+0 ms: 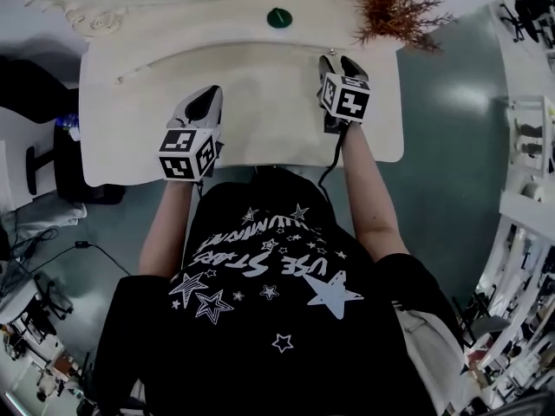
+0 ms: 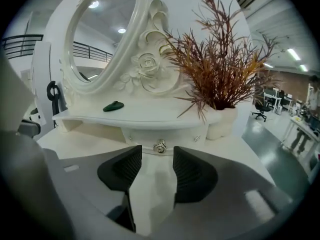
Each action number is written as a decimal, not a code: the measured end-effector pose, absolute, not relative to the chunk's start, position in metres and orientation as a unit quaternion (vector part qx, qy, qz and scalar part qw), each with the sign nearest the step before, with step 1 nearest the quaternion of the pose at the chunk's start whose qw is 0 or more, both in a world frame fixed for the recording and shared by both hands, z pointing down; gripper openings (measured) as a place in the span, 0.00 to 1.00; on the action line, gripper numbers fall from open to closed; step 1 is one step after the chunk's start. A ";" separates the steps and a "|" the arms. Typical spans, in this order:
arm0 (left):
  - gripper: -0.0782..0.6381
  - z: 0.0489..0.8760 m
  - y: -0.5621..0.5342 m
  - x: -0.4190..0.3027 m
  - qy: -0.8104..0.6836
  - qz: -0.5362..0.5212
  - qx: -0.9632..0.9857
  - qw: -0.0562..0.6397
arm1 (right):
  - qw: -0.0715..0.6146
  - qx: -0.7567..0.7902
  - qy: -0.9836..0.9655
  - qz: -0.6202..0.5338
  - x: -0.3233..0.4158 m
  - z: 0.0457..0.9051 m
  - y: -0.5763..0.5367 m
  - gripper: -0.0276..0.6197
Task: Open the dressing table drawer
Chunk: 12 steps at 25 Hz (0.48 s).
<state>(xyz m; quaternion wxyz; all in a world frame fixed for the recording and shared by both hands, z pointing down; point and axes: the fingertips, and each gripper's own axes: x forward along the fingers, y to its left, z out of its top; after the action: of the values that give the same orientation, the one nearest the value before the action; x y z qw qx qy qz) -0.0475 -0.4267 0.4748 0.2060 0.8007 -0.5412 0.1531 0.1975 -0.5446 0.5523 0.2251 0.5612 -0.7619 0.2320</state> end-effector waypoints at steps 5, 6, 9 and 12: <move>0.11 0.482 -0.437 -0.046 -0.542 0.160 0.797 0.212 | 0.233 0.552 -0.764 0.238 0.194 0.564 -0.555 0.38; 0.11 0.484 -0.438 -0.047 -0.543 0.161 0.796 0.213 | 0.233 0.551 -0.765 0.236 0.193 0.565 -0.557 0.37; 0.11 0.487 -0.438 -0.046 -0.543 0.164 0.795 0.216 | 0.236 0.550 -0.767 0.231 0.191 0.567 -0.560 0.33; 0.11 0.486 -0.434 -0.043 -0.539 0.158 0.799 0.216 | 0.241 0.554 -0.764 0.225 0.192 0.568 -0.560 0.27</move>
<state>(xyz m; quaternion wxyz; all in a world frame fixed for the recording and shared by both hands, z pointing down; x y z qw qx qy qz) -0.0431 -0.4343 0.4861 0.2157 0.7990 -0.5387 0.1576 0.1923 -0.5605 0.5680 0.2413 0.5544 -0.7642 0.2246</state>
